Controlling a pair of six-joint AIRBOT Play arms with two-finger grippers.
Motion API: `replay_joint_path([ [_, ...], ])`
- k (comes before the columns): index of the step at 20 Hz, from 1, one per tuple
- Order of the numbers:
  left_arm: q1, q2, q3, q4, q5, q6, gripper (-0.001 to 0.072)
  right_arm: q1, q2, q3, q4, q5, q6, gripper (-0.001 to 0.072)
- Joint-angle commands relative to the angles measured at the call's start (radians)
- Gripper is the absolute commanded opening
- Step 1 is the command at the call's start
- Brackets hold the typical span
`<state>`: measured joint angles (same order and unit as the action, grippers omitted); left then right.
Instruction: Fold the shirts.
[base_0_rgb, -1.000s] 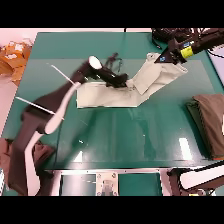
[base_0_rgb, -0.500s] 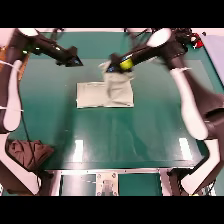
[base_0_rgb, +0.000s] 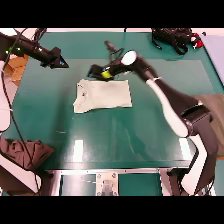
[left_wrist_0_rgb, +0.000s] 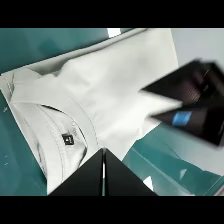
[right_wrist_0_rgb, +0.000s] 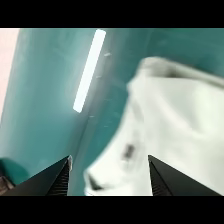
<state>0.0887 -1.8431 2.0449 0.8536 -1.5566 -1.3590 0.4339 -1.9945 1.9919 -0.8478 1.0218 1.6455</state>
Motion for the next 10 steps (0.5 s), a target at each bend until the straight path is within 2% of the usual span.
replay_joint_path([
  [1,0.006,0.002,-0.005,0.002,0.002,0.007,0.0025,-0.2,0.016,-0.004,-0.011,0.265,0.004,0.0535],
  [3,0.006,0.002,-0.005,0.003,0.004,0.007,0.0025,-0.308,0.016,-0.034,-0.051,0.367,0.004,0.0535],
  [5,0.006,0.002,-0.005,0.008,0.006,0.007,0.0025,-0.379,0.016,-0.088,-0.089,0.397,0.004,0.0535],
  [10,0.006,0.002,-0.005,0.011,0.017,0.007,0.0025,-0.378,0.015,-0.28,-0.054,0.304,-0.026,0.0535],
])
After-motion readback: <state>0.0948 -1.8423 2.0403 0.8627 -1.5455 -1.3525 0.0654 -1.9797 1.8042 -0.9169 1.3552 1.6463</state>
